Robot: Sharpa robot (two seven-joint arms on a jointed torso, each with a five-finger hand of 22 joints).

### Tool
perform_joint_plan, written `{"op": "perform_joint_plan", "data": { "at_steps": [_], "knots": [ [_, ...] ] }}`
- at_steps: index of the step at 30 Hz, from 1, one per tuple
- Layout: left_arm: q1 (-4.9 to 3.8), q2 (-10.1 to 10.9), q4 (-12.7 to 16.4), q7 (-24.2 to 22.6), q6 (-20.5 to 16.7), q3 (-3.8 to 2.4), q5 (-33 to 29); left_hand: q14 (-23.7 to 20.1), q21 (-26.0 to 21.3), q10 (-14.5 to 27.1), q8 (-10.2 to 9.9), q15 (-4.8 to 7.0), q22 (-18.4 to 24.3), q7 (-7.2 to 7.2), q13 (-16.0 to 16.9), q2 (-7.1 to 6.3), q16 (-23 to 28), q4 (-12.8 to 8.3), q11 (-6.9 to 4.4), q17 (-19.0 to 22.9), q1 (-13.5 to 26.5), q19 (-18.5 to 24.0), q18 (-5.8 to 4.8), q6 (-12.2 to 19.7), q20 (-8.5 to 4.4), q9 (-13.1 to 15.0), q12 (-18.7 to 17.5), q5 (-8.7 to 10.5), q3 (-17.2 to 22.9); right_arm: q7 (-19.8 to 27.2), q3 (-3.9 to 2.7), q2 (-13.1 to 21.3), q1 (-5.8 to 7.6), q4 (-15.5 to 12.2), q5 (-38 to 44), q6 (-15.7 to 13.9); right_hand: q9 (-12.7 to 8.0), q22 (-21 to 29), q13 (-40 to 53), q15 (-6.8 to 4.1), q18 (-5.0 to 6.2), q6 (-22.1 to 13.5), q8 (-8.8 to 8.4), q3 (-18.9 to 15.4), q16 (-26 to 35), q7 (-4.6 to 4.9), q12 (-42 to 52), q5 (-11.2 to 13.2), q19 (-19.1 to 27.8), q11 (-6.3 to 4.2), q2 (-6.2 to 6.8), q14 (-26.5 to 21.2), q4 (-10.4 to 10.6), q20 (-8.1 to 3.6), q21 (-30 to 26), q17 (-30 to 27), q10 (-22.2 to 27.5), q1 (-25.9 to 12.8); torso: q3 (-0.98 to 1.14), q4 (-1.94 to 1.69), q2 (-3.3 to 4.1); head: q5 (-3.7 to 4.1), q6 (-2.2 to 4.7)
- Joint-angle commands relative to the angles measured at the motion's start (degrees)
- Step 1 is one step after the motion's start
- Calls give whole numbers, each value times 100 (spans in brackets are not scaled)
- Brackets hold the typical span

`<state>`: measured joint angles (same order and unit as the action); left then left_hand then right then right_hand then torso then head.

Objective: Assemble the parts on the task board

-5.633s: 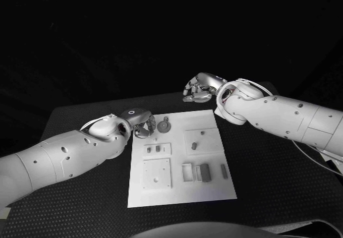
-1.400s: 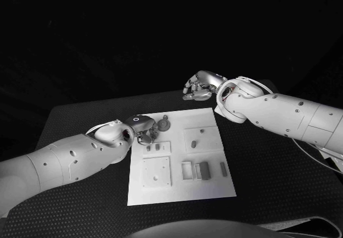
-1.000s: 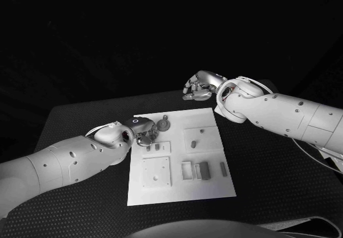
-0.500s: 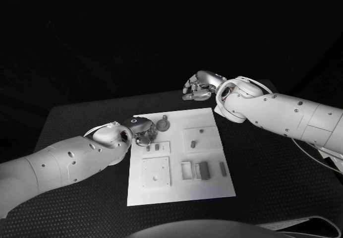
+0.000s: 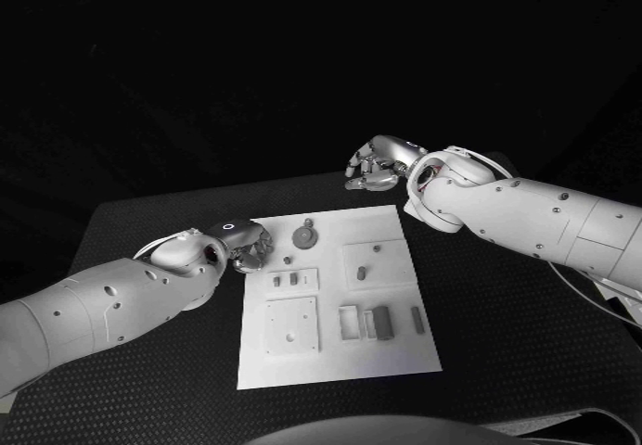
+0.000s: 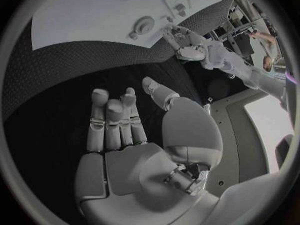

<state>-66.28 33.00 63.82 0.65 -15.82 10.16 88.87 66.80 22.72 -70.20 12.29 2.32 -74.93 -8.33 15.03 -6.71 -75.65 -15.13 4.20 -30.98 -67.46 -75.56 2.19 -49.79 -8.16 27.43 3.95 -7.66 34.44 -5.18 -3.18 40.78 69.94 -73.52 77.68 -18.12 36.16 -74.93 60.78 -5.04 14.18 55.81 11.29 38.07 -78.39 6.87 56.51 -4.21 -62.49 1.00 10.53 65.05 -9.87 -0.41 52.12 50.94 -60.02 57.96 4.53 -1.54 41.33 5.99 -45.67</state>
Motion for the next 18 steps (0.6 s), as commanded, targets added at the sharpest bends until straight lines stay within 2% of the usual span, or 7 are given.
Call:
{"op": "perform_joint_plan", "data": {
  "at_steps": [1,6,9,10,14,15,18],
  "knots": [
    [16,104,-64,9,-36,-82,-364,-22,-35,28,56,-24,-82,-37,11,-52,5,24,21,9,12,1,483,-59,45,20,0,28,-29,163,-3,19,-1,-1,11,-36,-11,-42,-39,20,82,-149,-30,3,103,74,-76,-13,97,24,-14,-70,-70,24,-72,-54,68,62,0,-9,0,3,29],
    [-11,367,-82,-118,-228,-300,-1638,-181,-152,26,208,-45,-62,-107,23,-36,115,77,35,58,7,166,440,-270,82,68,3,45,23,254,1,91,-1,-2,-37,23,-16,125,-466,84,80,-218,-35,33,656,127,-519,-12,354,76,-60,-187,-333,223,-435,-333,141,155,-6,-8,-4,8,69],
    [-93,510,-91,-293,-163,-340,-3228,-363,-300,-113,275,-22,-10,-104,73,-11,281,148,9,134,102,354,384,-336,114,91,70,486,-20,244,7,150,-1,8,-183,200,-22,262,-753,147,60,-250,-35,91,1074,162,-823,-15,586,114,-57,-360,-473,344,-724,-510,315,199,-4,-9,-5,5,105],
    [-106,548,-89,-351,-150,-352,-3585,-398,-326,-145,285,-14,1,-101,89,-2,317,156,-1,150,125,376,376,-337,115,96,84,487,-44,265,14,175,-1,4,-192,203,-46,350,-992,247,29,-322,-67,142,1344,155,-1110,-14,753,157,-78,-514,-505,417,-909,-619,487,187,-3,-9,-5,8,116],
    [-137,700,-81,-698,71,-412,-4908,-599,-531,-158,314,-28,106,-97,131,56,562,158,1,261,190,582,311,-315,151,113,80,483,-110,390,50,292,-1,-44,-232,262,-99,458,-2029,316,66,-431,-77,206,1764,190,-2179,-14,803,319,-111,-455,-620,526,-1104,-795,638,283,-5,-10,-1,-1,150],
    [-140,736,-83,-837,237,-415,-5320,-676,-625,-150,323,-41,163,-99,141,66,682,159,18,317,211,675,282,-308,175,118,72,486,-114,411,75,330,-1,-70,-232,289,-120,459,-2356,382,82,-465,-82,207,1807,163,-2514,-7,777,404,-120,-404,-629,548,-1110,-807,663,321,-8,-12,-1,-7,159],
    [-141,794,-81,-1193,764,-415,-6427,-1016,-1042,41,310,-167,437,-131,113,89,1250,164,135,584,430,1105,170,-211,288,120,-21,485,-226,493,194,464,-2,-201,-19,340,-169,440,-3043,432,82,-460,-41,155,1823,157,-3109,-9,598,406,-138,-190,-657,497,-1066,-776,398,450,-11,-5,-1,-16,195]
  ]
}}
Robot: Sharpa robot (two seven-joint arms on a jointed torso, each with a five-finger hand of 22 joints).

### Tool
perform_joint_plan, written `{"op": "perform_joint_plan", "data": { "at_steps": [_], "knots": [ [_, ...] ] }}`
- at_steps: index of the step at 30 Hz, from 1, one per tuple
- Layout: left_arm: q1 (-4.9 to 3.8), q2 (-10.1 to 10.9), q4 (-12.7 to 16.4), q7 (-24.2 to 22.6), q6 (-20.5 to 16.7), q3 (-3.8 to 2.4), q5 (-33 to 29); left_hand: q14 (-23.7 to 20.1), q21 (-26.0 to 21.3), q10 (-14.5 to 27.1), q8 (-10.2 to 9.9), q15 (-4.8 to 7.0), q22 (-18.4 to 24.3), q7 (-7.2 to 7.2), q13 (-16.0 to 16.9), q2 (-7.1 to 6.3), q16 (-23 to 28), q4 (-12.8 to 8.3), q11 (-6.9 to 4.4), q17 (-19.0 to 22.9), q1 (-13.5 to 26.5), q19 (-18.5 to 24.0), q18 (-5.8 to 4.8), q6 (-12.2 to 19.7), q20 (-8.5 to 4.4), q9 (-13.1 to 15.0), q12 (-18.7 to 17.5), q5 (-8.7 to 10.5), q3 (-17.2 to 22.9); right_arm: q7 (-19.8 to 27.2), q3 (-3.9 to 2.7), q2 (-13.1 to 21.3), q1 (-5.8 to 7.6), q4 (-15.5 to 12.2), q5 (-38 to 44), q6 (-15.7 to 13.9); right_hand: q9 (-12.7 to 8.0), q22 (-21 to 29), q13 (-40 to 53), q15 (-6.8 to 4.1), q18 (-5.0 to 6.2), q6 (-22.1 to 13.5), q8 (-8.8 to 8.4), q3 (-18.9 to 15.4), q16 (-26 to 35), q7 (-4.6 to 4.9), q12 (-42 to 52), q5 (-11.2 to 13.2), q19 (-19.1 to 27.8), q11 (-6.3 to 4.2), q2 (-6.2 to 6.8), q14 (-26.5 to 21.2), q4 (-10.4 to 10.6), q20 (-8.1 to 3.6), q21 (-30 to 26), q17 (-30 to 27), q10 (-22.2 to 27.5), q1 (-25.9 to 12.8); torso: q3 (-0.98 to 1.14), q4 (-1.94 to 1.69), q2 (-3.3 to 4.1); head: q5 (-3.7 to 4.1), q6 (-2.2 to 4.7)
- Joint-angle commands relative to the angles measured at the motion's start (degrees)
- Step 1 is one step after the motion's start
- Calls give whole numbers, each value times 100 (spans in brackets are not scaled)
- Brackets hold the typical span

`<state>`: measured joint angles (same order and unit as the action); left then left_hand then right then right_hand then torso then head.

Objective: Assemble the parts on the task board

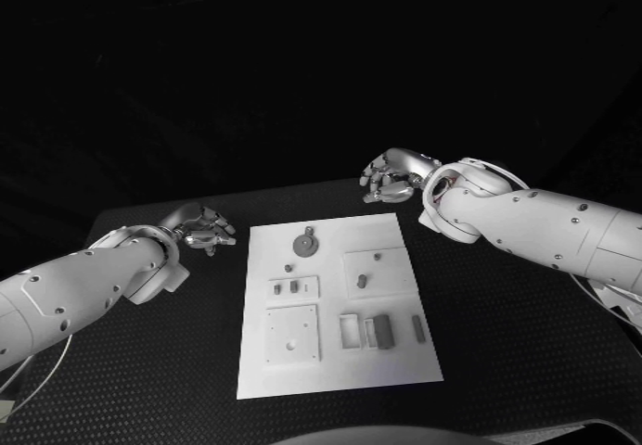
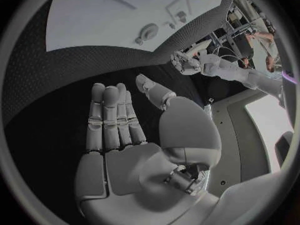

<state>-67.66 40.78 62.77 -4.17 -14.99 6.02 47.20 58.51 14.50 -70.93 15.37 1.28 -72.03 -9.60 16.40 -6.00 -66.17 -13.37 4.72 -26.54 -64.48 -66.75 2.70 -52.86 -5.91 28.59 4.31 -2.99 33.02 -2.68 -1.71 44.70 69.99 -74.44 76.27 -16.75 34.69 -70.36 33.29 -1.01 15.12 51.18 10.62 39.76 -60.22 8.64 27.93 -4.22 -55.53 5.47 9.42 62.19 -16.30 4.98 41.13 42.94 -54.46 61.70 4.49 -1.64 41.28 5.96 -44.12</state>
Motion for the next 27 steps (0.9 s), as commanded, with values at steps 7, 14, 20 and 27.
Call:
{"op": "perform_joint_plan", "data": {
  "at_steps": [7,14,20,27],
  "knots": [
    [1,174,202,-1129,1019,1,-2974,-655,-1064,470,-17,-462,908,-2,-157,141,1697,-290,221,720,496,850,-79,331,351,19,-60,10,-386,113,256,328,-63,-510,862,285,-121,-56,-996,26,-12,-71,33,-41,-97,-22,-921,-12,-569,22,-116,560,-5,-242,194,119,-351,233,-10,15,4,0,132],
    [2,375,520,-1310,1084,2,-3034,-571,-1086,499,32,-565,1390,-5,-245,210,2277,-316,230,746,467,975,-57,390,464,33,-40,6,-572,-20,420,482,-152,-728,1897,391,-135,-91,-1385,-34,-12,202,214,-55,-150,-1,-1176,-15,-841,-39,-94,853,7,-378,273,191,-780,277,-22,7,2,-2,182],
    [1,484,825,-1306,931,1,-3035,-656,-1094,500,46,-630,1553,-8,-277,223,2509,-315,233,731,456,1104,-71,405,520,28,-39,6,-631,-126,484,560,-188,-916,2258,541,-155,-106,-1563,-68,-12,284,269,-57,-133,-19,-1305,-16,-914,-74,-45,929,19,-417,273,225,-985,263,-38,-7,11,66,235],
    [1,490,1080,-1323,865,0,-3035,-904,-1082,544,54,-783,1765,-2,-330,217,2853,-314,243,719,429,1478,-95,433,663,15,-50,5,-691,-447,595,633,-235,-1023,2742,753,-277,-104,-1743,-14,-12,-39,97,-59,-82,9,-1514,-21,-907,-16,179,919,70,-408,227,243,-924,200,-74,-32,39,148,283]
  ]
}}
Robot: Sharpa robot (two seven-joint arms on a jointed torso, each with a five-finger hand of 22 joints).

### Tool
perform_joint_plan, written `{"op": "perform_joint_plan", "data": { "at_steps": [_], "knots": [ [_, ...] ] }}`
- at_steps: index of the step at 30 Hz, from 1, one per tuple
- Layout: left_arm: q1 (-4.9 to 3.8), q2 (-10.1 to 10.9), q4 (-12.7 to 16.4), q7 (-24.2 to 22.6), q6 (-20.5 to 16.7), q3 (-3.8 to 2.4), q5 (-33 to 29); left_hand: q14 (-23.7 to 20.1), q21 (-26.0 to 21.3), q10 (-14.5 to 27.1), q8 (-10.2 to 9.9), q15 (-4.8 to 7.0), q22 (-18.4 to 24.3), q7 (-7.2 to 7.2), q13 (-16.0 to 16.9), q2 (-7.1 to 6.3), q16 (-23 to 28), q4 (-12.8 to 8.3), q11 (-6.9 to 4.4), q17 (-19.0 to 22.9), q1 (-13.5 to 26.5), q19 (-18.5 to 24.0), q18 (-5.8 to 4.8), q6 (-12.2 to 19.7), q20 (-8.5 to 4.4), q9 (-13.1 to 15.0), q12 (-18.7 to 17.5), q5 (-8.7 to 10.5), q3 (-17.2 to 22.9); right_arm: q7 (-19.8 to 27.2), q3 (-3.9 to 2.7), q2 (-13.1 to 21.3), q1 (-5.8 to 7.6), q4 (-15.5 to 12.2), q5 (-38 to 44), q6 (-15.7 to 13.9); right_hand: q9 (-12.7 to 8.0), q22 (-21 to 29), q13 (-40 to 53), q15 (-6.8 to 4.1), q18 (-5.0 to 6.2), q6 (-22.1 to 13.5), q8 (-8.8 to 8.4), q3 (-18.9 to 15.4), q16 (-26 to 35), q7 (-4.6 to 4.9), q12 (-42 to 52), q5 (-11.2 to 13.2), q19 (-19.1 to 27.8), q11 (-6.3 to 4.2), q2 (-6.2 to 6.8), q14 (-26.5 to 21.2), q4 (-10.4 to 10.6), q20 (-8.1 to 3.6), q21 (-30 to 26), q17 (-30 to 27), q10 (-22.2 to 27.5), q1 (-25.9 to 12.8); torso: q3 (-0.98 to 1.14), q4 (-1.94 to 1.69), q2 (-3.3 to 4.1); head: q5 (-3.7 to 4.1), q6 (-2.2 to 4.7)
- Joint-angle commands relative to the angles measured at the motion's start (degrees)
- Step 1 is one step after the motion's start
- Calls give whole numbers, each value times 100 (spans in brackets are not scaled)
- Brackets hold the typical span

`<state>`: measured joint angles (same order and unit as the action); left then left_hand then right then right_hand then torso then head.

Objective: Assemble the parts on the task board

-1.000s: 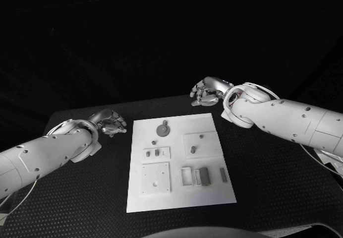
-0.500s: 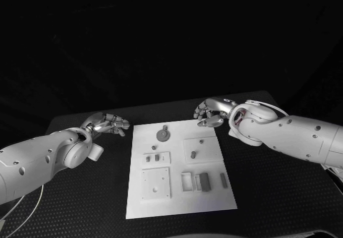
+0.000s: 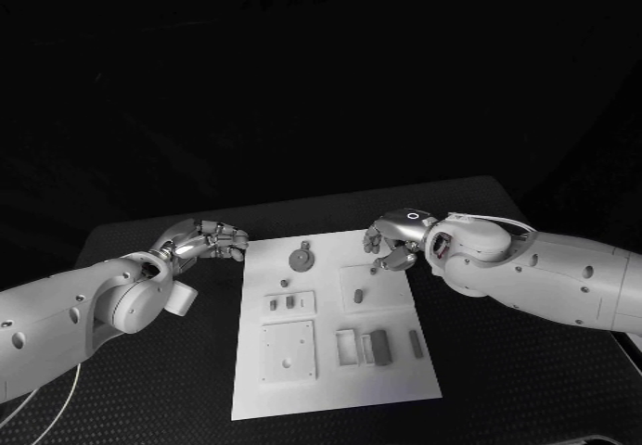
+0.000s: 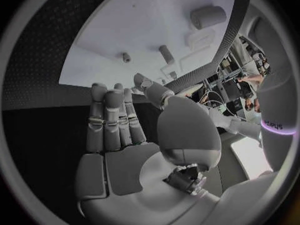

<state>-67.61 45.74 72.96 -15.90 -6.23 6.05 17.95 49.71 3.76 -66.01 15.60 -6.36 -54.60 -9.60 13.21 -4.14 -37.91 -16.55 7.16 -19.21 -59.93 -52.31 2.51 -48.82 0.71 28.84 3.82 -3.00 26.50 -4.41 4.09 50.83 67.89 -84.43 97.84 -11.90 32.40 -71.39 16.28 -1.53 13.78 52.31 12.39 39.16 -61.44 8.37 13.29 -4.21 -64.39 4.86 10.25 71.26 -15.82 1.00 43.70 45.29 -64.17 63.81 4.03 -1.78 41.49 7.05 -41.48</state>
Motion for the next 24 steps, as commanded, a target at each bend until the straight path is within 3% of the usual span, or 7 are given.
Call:
{"op": "perform_joint_plan", "data": {
  "at_steps": [1,6,10,14,24],
  "knots": [
    [-3,-1,73,-146,-16,-3,-110,-23,-6,61,31,-23,32,-3,-15,33,40,4,2,-22,-29,37,-71,32,6,-11,-2,6,-42,-286,16,20,-34,-26,613,283,-60,-1,-62,38,122,-170,-86,13,47,45,-67,-20,-15,47,128,5,22,-9,-39,11,41,5,-33,-19,21,47,17],
    [-3,1,21,-120,-46,-3,-37,-18,1,80,30,-36,61,-15,-30,55,76,-1,9,-46,-67,42,-54,42,19,-16,-2,5,-35,-279,34,26,-58,-60,694,312,-80,-6,-134,49,122,-142,-57,20,57,61,-134,-14,-19,56,222,-1,53,0,-56,32,28,13,-18,-3,12,76,9],
    [-4,15,4,-137,-71,-4,-35,-26,2,89,29,-49,84,-30,-40,48,111,-1,17,-64,-85,54,-47,51,34,-20,1,6,-42,-275,44,17,-76,-19,753,334,-85,-17,-142,8,122,-50,11,9,69,5,-106,-13,-14,10,240,-7,110,10,-72,54,-117,-4,-20,3,14,80,-4],
    [-4,15,28,-145,-69,-4,-36,-27,2,92,29,-53,92,-33,-44,44,124,1,19,-72,-85,58,-45,55,39,-22,1,6,-48,-270,58,-26,-95,46,787,258,-82,-24,-155,2,122,15,55,2,73,-10,-122,-13,-22,5,233,0,143,9,-76,66,-129,-14,-20,-13,14,92,-31],
    [-4,-26,37,-154,-61,-6,-40,-27,4,97,30,-59,109,-37,-51,47,146,7,23,-89,-78,63,-40,59,47,-25,3,6,-59,-242,67,-197,-171,153,795,256,-91,-45,-171,-2,122,57,89,2,50,-19,-141,-13,-69,0,170,51,193,-10,-56,94,-155,-5,-14,-26,15,2,-88]
  ]
}}
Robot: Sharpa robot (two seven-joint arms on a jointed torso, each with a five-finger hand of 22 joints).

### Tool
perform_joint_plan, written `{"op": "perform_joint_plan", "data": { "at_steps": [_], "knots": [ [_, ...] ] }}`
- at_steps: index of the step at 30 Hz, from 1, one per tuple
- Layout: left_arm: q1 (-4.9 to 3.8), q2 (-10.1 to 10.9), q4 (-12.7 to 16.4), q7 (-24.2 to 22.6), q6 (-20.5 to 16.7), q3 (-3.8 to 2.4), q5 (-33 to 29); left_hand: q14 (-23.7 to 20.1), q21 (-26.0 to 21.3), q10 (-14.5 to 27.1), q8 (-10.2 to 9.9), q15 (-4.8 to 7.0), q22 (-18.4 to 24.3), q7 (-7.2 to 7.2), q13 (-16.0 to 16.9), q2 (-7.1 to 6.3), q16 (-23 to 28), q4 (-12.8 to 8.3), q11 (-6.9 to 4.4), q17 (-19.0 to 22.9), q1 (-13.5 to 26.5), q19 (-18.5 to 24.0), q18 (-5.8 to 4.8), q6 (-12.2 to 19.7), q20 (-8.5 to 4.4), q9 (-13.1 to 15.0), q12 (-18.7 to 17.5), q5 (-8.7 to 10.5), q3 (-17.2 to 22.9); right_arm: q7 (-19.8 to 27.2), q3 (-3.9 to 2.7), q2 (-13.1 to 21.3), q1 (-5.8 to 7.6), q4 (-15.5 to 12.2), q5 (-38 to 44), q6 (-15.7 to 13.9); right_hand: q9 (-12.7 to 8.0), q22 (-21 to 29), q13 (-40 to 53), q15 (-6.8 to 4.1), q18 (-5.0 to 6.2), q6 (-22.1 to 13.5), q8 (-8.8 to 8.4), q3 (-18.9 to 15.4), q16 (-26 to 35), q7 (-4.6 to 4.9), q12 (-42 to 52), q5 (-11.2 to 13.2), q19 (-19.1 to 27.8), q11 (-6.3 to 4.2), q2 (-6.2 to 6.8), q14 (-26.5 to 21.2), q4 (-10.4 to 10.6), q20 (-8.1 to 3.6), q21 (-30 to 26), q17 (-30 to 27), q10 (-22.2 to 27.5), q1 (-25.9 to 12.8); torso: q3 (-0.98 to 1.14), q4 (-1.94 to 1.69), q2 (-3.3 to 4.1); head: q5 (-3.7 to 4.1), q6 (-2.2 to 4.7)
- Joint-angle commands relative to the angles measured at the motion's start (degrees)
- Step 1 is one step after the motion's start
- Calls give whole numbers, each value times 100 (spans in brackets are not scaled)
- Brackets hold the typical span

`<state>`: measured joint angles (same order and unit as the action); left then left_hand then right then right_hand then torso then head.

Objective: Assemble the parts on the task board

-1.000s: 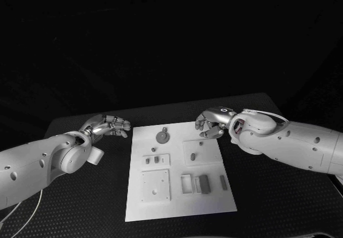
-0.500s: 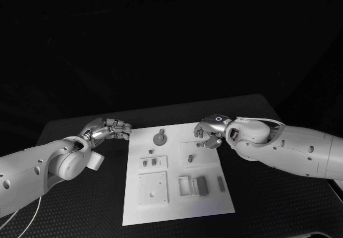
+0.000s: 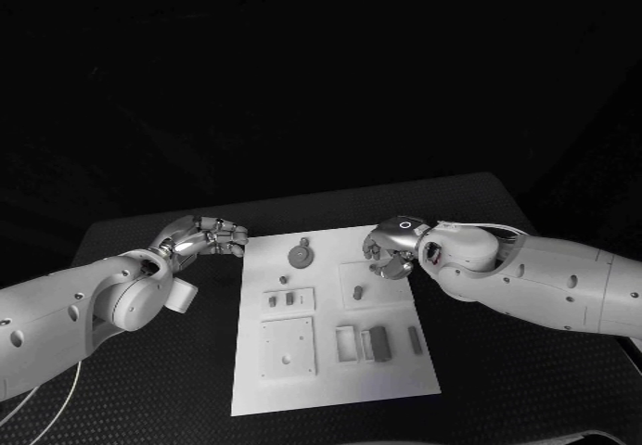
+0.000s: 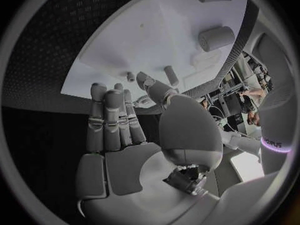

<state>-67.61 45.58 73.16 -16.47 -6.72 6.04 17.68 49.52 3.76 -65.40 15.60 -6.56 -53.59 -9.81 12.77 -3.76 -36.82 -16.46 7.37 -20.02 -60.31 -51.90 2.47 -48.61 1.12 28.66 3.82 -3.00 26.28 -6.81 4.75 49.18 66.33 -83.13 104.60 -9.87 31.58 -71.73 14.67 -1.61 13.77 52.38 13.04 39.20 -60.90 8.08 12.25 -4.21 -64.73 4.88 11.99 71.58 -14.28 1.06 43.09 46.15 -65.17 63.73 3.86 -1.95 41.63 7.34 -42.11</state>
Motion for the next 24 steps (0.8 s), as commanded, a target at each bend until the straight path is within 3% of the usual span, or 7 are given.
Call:
{"op": "perform_joint_plan", "data": {
  "at_steps": [1,11,19,24],
  "knots": [
    [-5,-12,14,-96,-13,-6,-13,-8,4,36,30,-40,9,-17,-9,11,40,-1,3,-9,-38,23,-35,39,7,-8,3,7,-39,0,2,-47,-24,34,119,56,-11,-15,-12,6,123,56,29,-1,-6,8,-40,-14,-38,-3,-17,22,45,-19,6,11,-59,4,2,-11,3,-36,-34],
    [-5,-22,1,-80,0,-7,-19,-7,6,40,31,-44,24,-26,-15,14,59,-1,12,-26,-32,25,-29,42,12,-11,4,7,-50,17,18,-155,-89,178,144,174,-12,-57,-5,-31,123,217,133,-6,-2,6,-3,-13,-60,-41,-198,56,58,-46,12,51,-247,42,7,0,-3,-115,-101],
    [-5,-13,0,-68,4,-7,-23,-6,8,45,31,-45,33,-34,-20,15,71,-2,20,-36,-30,26,-26,45,14,-13,3,7,-56,6,33,-183,-108,262,205,235,-16,-79,-1,-49,123,291,179,-14,8,1,9,-14,-61,-62,-302,64,4,-47,8,70,-334,60,7,9,-7,-125,-129],
    [-6,-17,1,-58,2,-7,-23,-5,9,50,29,-47,42,-43,-25,16,83,-3,29,-47,-30,27,-22,52,17,-15,3,7,-61,14,82,-240,-144,285,224,261,-19,-94,4,-63,123,338,205,-23,10,-7,15,-14,-74,-78,-368,79,-25,-49,10,83,-389,53,8,7,-3,-125,-144]
  ]
}}
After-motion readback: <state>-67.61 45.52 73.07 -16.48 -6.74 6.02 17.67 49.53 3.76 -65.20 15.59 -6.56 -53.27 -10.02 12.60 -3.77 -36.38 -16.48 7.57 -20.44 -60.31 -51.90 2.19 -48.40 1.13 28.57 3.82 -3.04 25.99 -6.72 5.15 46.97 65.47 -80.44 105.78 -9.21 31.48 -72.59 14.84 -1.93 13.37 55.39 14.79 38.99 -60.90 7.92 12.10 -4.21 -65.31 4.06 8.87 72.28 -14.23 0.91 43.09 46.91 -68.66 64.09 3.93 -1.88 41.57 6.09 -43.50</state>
